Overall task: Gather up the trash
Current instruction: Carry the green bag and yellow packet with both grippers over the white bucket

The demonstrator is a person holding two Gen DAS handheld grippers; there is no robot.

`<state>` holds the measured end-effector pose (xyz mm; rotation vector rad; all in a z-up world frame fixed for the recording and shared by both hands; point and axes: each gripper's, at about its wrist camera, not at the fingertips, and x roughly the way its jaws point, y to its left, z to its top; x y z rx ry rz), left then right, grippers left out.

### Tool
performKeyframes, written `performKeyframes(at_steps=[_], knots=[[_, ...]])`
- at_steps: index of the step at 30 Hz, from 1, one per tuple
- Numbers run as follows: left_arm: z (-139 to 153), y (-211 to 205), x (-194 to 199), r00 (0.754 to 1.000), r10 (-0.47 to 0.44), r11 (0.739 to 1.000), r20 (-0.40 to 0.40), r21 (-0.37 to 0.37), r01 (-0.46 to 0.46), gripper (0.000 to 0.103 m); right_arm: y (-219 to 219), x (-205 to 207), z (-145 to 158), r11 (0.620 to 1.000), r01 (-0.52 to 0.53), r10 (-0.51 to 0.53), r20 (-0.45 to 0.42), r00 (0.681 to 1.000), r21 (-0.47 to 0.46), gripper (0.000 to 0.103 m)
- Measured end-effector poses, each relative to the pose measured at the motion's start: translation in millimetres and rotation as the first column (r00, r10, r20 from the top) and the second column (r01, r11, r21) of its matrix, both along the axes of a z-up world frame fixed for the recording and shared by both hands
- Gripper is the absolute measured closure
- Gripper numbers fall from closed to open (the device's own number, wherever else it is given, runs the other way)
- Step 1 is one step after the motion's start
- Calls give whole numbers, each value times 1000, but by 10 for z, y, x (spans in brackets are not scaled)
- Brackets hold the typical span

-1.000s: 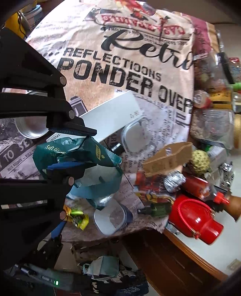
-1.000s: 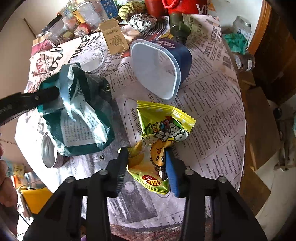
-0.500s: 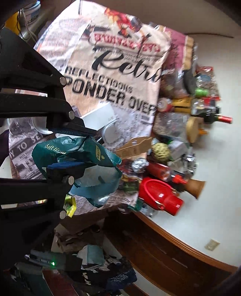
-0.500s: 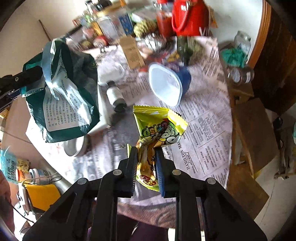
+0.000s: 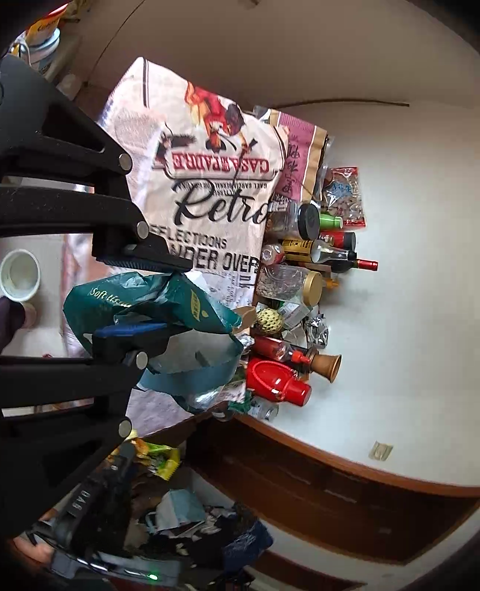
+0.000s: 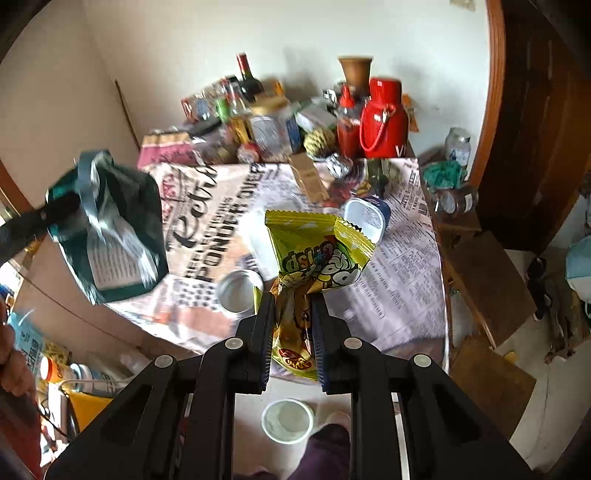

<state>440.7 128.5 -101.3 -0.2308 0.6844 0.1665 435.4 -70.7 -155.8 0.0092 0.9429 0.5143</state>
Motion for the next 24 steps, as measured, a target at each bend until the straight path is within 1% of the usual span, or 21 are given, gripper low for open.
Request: performKeyframes(at_steps=[3,7,13,17,20,23,24], knots=[[-23,82,-472,1000,-25,1000,-6,7,25,79,98,-399,77,999,24,-25,23,999,23,85],[-107,203,-990,999,-45,999,-16,-1,45,79,215,-873,87,998,46,-47,30,998,36,85],[-258,372,-1553,996,-69,997,-61,-23,68,79,327,-1500,20,997,79,-79,-3,997,17,85],[-404,420,-1742,993,-75,996,-96,-46,71,79,348,-1768,-91,997,78,-79,-39,996,-17,85],[-597,391,-1827,988,-83,995,-127,-73,74,79,356,-1901,-194,996,75,-77,-61,995,-37,85],[-889,341,-1832,979,-90,993,-181,-94,73,79,340,-1872,-417,996,68,-74,-113,991,-50,85],[-1034,310,-1809,974,-92,992,-208,-103,72,79,352,-1883,-484,997,64,-70,-125,990,-53,85]])
